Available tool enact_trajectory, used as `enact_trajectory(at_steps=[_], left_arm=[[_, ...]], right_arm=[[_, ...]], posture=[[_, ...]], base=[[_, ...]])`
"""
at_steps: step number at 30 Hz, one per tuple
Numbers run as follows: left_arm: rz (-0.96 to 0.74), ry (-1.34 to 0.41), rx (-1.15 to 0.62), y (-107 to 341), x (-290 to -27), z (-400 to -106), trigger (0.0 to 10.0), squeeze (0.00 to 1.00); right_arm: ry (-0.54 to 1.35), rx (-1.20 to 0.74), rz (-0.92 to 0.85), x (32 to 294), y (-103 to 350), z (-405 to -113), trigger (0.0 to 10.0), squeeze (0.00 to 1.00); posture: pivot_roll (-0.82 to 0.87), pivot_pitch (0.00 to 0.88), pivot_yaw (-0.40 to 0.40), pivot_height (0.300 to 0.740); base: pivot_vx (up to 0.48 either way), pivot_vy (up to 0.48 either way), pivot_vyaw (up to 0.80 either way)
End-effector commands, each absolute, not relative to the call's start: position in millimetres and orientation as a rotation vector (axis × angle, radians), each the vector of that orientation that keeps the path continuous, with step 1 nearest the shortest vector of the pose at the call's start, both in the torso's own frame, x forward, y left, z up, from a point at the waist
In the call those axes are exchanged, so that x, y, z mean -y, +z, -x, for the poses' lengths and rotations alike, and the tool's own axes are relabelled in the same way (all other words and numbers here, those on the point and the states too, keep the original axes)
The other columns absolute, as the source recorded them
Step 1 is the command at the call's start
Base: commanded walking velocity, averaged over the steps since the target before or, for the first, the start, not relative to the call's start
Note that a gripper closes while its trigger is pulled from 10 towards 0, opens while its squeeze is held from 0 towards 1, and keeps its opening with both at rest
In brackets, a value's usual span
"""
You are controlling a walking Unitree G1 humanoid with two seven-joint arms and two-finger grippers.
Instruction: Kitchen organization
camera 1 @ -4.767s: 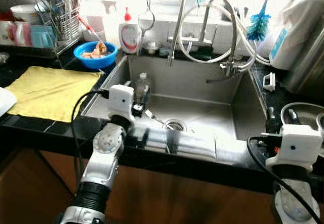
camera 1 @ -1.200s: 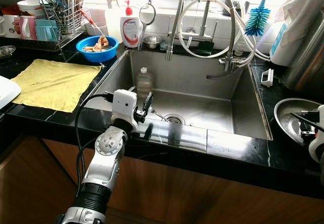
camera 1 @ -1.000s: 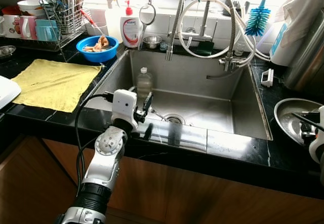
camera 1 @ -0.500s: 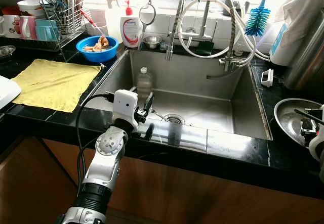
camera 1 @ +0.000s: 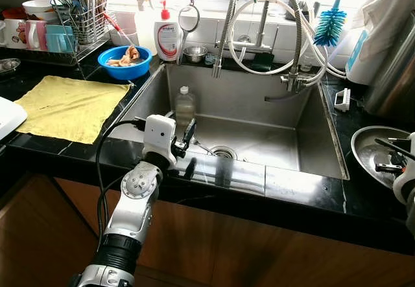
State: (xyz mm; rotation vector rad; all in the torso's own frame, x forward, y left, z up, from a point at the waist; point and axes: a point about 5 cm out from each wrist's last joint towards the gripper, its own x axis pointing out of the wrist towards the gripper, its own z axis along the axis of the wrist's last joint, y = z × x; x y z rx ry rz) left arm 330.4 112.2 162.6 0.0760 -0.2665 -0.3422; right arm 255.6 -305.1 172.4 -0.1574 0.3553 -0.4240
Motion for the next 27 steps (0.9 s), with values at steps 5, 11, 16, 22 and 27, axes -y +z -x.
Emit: enact_trajectory(at_steps=[5,11,16,22,27], left_arm=[[-0.074,-0.346,0.277,169,-112,-333,10.0,0.00],[-0.071,-0.348,0.275,169,-111,-334,10.0,0.00],[-0.064,-0.351,0.275,169,-109,-333,10.0,0.00],[-0.058,-0.350,0.278,169,-108,-333,10.0,0.00],[-0.042,-0.335,0.273,169,-109,-334,10.0,0.00]], right_arm=[[-0.403,-0.357,0.140,300,171,-259,0.0,0.00],[-0.412,-0.315,0.148,299,180,-260,0.0,0.00],[-0.381,-0.227,0.171,289,200,-265,0.0,0.00],[-0.364,-0.157,0.196,284,216,-269,0.0,0.00],[-0.365,-0.140,0.230,283,225,-270,1.1,0.00]], posture=[[-0.02,0.000,-0.017,0.740],[-0.02,0.000,-0.016,0.740],[-0.03,0.000,-0.016,0.740],[-0.02,0.000,-0.018,0.740],[-0.02,0.000,-0.022,0.740]], base=[[0.000,0.000,0.00],[0.000,0.000,0.00],[0.000,0.000,0.00],[0.000,0.000,0.00],[0.000,0.000,0.00]])
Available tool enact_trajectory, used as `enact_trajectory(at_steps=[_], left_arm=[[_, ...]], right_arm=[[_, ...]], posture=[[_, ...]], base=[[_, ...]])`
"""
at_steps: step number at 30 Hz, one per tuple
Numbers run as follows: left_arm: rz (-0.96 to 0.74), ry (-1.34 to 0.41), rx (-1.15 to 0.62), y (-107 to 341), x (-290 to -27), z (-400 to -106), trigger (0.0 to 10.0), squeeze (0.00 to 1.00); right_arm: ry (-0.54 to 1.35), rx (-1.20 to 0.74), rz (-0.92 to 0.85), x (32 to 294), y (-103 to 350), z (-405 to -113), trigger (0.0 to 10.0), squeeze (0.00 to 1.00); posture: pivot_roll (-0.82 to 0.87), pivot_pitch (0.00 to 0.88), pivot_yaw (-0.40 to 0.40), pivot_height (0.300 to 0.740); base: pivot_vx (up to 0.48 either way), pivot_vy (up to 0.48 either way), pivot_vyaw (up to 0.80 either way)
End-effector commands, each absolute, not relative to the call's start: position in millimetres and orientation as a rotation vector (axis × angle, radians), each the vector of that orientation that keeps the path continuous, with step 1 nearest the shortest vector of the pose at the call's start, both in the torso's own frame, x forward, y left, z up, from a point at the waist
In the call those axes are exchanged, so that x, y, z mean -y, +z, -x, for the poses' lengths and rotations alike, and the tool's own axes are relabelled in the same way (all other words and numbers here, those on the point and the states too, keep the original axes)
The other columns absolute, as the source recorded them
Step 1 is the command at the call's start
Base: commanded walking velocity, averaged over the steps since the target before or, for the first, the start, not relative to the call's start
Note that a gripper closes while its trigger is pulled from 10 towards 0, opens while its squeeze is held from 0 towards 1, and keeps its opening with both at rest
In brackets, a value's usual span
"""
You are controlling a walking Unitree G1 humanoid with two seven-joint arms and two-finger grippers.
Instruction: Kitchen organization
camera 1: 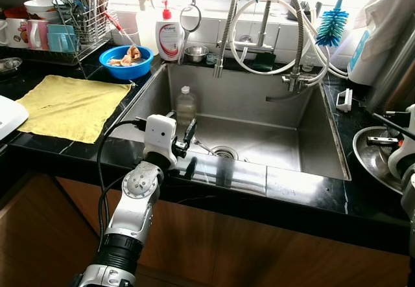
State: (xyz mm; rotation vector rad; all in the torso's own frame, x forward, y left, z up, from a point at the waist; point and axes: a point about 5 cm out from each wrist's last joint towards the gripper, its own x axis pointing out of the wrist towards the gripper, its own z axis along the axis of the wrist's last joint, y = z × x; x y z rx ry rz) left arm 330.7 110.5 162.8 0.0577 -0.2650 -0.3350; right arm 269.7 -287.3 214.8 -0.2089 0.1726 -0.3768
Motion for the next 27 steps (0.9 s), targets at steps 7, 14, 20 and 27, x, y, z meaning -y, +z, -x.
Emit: enact_trajectory(at_steps=[7,14,20,27], left_arm=[[-0.038,-0.337,0.271,169,-108,-334,10.0,0.00],[-0.033,-0.335,0.269,168,-108,-334,10.0,0.00],[-0.027,-0.330,0.269,168,-108,-334,10.0,0.00],[-0.024,-0.326,0.270,168,-108,-335,10.0,0.00]], right_arm=[[-0.381,-0.095,0.248,281,237,-270,10.0,0.00],[-0.379,-0.048,0.289,278,250,-271,10.0,0.00],[-0.394,0.018,0.299,277,265,-271,0.0,0.00],[-0.136,0.073,0.270,244,263,-289,9.3,0.00]], posture=[[-0.03,0.000,-0.022,0.740],[-0.03,0.000,-0.023,0.740],[-0.03,0.000,-0.023,0.740],[-0.04,0.000,-0.019,0.740]], base=[[0.000,0.000,0.00],[0.000,0.000,0.00],[0.000,0.000,0.00],[0.000,0.000,0.00]])
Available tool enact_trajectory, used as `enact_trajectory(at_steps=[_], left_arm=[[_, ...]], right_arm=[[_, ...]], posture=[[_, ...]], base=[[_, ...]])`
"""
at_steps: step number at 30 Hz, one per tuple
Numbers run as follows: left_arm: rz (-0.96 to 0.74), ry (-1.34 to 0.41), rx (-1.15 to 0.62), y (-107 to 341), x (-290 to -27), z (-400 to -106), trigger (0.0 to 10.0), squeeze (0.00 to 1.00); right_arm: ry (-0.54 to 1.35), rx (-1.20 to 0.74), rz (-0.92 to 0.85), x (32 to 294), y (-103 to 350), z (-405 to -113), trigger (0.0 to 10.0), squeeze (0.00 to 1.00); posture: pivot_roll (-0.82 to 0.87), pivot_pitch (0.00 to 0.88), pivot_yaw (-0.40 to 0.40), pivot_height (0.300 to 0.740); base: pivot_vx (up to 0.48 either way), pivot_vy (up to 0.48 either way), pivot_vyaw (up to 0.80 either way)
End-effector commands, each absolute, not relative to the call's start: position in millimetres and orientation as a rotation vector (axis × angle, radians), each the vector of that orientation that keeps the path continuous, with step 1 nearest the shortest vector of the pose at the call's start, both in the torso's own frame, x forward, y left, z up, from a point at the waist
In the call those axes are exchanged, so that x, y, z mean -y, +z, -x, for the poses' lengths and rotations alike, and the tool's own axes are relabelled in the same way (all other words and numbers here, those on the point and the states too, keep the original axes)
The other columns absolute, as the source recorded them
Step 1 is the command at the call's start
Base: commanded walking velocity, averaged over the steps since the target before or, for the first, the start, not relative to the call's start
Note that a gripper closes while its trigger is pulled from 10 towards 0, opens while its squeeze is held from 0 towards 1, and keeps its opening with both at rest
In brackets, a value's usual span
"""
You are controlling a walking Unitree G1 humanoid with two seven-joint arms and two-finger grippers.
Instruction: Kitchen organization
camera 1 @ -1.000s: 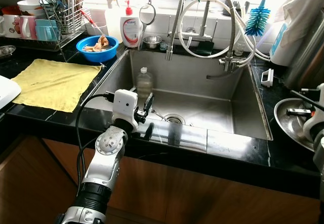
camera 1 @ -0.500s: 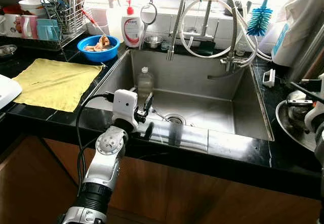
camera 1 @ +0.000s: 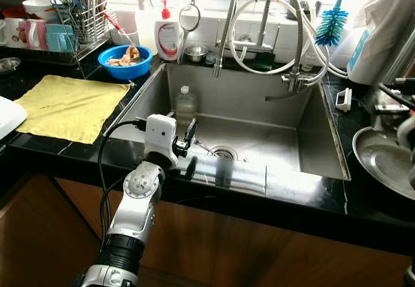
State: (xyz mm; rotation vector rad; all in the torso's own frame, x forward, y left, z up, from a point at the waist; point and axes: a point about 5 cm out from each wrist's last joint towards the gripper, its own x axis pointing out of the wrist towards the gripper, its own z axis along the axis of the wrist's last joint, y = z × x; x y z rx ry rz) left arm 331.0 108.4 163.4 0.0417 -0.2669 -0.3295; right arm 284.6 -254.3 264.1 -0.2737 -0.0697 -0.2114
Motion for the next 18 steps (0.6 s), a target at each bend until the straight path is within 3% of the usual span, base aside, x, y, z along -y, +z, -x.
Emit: enact_trajectory(at_steps=[1,3,10,18], left_arm=[[-0.024,-0.329,0.270,168,-107,-335,10.0,0.00],[-0.023,-0.331,0.270,168,-106,-334,10.0,0.00],[-0.024,-0.330,0.269,168,-106,-335,10.0,0.00],[-0.021,-0.330,0.275,169,-105,-336,10.0,0.00]], right_arm=[[-0.076,0.041,0.329,235,254,-293,10.0,0.00],[-0.051,0.035,0.340,230,250,-297,10.0,0.00],[0.184,0.025,0.076,211,232,-318,10.0,0.00],[0.221,-0.049,-0.070,219,206,-341,10.0,0.00]], posture=[[-0.03,0.000,-0.018,0.740],[-0.03,0.000,-0.020,0.740],[-0.03,0.000,-0.021,0.740],[-0.02,0.000,-0.026,0.740]], base=[[0.000,0.000,0.00],[0.000,0.000,0.00],[0.000,0.000,0.00],[0.000,0.000,0.00]])
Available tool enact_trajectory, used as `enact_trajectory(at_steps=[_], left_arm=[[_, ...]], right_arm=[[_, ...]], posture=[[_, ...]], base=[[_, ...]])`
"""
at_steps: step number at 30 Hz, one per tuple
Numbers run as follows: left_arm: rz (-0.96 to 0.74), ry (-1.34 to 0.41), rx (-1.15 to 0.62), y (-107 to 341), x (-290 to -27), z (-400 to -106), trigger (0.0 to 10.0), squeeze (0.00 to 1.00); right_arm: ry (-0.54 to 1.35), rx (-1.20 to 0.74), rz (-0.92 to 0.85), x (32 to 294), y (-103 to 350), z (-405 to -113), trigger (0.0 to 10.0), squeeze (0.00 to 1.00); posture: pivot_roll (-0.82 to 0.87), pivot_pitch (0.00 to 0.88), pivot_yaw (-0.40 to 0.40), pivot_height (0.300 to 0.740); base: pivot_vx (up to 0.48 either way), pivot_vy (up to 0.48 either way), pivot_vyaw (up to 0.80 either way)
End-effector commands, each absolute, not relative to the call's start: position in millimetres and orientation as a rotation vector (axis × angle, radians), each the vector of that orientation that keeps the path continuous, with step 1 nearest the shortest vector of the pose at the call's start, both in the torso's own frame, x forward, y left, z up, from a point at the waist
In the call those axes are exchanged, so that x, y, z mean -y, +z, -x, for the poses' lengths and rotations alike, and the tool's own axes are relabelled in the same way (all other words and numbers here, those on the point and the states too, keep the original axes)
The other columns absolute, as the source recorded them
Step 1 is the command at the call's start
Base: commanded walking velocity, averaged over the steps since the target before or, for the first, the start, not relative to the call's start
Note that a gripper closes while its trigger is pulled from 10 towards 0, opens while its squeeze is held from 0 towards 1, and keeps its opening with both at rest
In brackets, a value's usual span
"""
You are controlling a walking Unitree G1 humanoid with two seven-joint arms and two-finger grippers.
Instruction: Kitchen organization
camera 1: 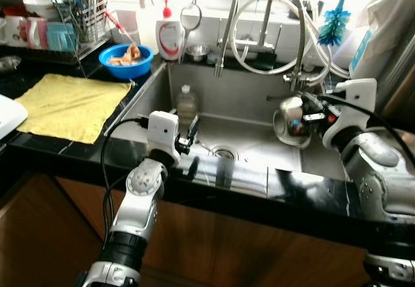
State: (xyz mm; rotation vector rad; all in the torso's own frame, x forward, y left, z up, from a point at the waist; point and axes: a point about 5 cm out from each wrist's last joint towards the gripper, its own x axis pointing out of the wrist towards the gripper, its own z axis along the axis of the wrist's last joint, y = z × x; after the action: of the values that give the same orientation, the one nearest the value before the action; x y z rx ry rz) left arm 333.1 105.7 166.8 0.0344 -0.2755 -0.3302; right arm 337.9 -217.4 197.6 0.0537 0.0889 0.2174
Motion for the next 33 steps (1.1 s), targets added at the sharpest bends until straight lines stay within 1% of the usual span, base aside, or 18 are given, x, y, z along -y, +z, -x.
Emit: enact_trajectory(at_steps=[1,2,5,9,13,21,22,24,25,33], left_arm=[[-0.023,-0.330,0.276,169,-105,-337,10.0,0.00],[-0.023,-0.330,0.276,170,-105,-337,10.0,0.00],[-0.023,-0.329,0.276,170,-106,-337,10.0,0.00],[-0.024,-0.333,0.278,170,-104,-336,10.0,0.00],[-0.028,-0.332,0.281,170,-106,-337,10.0,0.00],[-0.028,-0.343,0.279,169,-104,-335,10.0,0.00],[-0.028,-0.344,0.279,169,-104,-335,10.0,0.00],[-0.028,-0.344,0.279,169,-104,-334,10.0,0.00],[-0.027,-0.344,0.279,169,-104,-334,10.0,0.00],[-0.028,-0.345,0.278,169,-104,-334,10.0,0.00]], right_arm=[[0.201,-0.090,-0.028,223,199,-346,10.0,0.00],[0.198,-0.109,-0.002,223,195,-348,10.0,0.00],[0.207,-0.125,-0.046,223,187,-355,10.0,0.00],[0.192,-0.141,-0.043,225,181,-363,10.0,0.00],[0.201,-0.136,-0.055,222,179,-370,10.0,0.00],[0.160,-0.197,-0.063,225,158,-374,10.0,0.00],[0.159,-0.196,-0.063,225,158,-374,10.0,0.28],[0.158,-0.194,-0.064,225,158,-374,10.0,0.28],[0.157,-0.191,-0.065,226,158,-375,10.0,1.00],[0.147,-0.188,-0.059,226,157,-378,10.0,1.00]], posture=[[-0.01,0.000,-0.029,0.740],[-0.01,0.000,-0.029,0.740],[-0.01,0.000,-0.028,0.740],[0.01,0.000,-0.035,0.740],[0.01,0.000,-0.034,0.740],[0.02,0.000,-0.034,0.740],[0.02,0.000,-0.034,0.740],[0.02,0.000,-0.033,0.740],[0.02,0.000,-0.034,0.740],[0.02,0.000,-0.035,0.740]], base=[[0.000,0.000,0.00],[0.000,0.000,0.00],[0.000,0.000,0.00],[0.000,0.000,0.00],[0.000,0.000,0.00],[0.000,0.000,0.00],[0.000,0.000,0.00],[0.000,0.000,0.00],[0.000,0.000,0.00],[0.000,0.000,0.00]])
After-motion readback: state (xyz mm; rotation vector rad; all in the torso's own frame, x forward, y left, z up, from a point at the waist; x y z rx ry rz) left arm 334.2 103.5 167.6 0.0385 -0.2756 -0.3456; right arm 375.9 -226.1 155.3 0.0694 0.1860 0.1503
